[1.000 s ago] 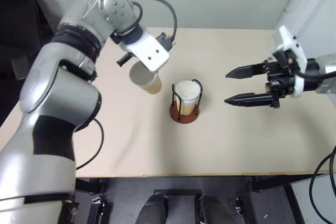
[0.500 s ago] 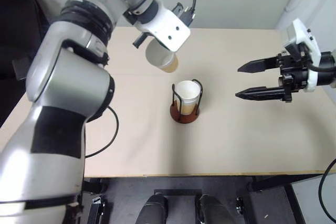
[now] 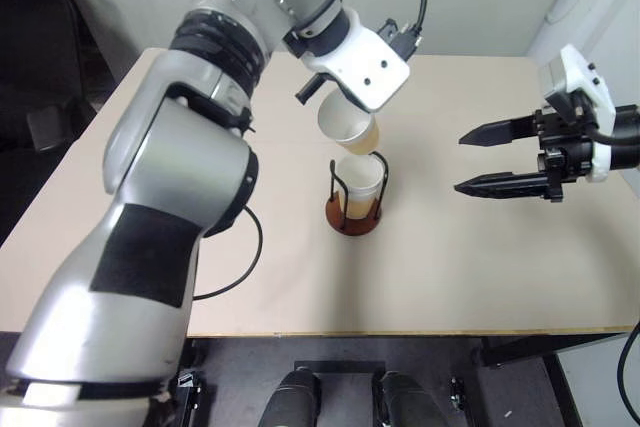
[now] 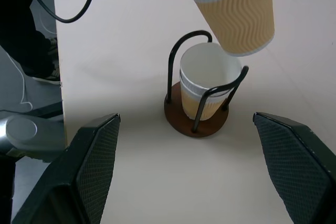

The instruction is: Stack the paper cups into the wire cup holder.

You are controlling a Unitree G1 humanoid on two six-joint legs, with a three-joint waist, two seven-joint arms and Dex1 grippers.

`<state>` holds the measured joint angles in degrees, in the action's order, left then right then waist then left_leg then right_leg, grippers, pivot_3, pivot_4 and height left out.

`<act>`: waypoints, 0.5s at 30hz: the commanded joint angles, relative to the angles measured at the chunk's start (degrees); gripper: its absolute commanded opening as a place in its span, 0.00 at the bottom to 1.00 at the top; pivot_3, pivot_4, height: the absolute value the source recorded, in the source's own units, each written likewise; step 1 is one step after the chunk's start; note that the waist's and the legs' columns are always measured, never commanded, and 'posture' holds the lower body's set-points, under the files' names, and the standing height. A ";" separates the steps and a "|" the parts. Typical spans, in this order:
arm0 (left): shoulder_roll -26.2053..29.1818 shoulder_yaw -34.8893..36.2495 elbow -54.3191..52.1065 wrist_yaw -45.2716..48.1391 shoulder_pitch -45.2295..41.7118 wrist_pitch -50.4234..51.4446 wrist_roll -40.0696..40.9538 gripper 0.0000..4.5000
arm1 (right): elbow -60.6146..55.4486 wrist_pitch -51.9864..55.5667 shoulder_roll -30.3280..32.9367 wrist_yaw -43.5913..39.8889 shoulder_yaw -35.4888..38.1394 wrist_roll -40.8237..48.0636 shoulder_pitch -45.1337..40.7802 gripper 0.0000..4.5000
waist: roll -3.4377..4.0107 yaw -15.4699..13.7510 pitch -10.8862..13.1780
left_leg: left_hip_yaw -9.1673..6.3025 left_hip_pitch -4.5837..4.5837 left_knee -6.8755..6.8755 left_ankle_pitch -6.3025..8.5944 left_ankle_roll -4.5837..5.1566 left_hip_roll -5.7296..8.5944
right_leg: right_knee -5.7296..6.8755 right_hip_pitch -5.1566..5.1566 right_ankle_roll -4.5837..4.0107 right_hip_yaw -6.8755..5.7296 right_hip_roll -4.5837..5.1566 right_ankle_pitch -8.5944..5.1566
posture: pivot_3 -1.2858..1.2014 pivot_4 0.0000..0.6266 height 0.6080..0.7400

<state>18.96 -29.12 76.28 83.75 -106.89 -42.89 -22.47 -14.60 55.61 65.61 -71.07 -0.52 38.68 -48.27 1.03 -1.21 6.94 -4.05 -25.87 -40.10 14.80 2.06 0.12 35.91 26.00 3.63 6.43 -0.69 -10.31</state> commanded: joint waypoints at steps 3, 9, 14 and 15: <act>-0.16 2.22 -1.02 2.67 -0.26 -0.86 0.88 0.00 | -1.88 0.38 1.58 0.44 3.29 1.04 -0.04 0.92 | 0.01 -0.07 -0.02 | -0.01 0.02 -0.02 0.00 0.01 0.00 | 0.01 -0.02 0.01 -0.02 0.00 0.00 | 0.52 0.24 1.00; -0.27 3.63 -1.45 7.07 0.97 -1.62 1.73 0.00 | -2.36 0.60 2.08 0.28 3.65 1.19 0.52 0.92 | 0.00 -0.16 -0.02 | -0.03 0.01 -0.07 0.00 0.04 0.00 | 0.02 -0.06 0.06 -0.01 0.08 0.01 | 0.52 0.24 1.00; -0.70 4.08 -1.69 8.74 2.16 -1.68 2.50 0.00 | -2.57 0.66 2.22 0.06 3.66 1.21 0.62 0.92 | -0.02 -0.17 -0.03 | 0.00 0.00 -0.09 -0.01 0.07 0.02 | 0.01 -0.07 0.10 -0.05 0.09 0.02 | 0.52 0.24 1.00; -0.76 4.00 -1.67 8.74 2.26 -1.71 2.57 0.00 | -2.60 0.70 2.25 0.07 3.68 1.21 0.65 0.92 | 0.00 -0.20 -0.03 | -0.05 -0.02 -0.11 -0.01 0.07 -0.02 | 0.00 -0.06 0.11 0.00 0.17 0.02 | 0.52 0.24 1.00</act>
<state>18.39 -26.46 76.23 90.36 -104.26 -44.19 -21.37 -16.19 56.55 66.55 -70.84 1.00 39.20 -47.19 1.02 -1.42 6.91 -4.13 -25.90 -40.23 14.80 2.14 0.07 35.91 25.92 3.74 6.45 -0.45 -10.29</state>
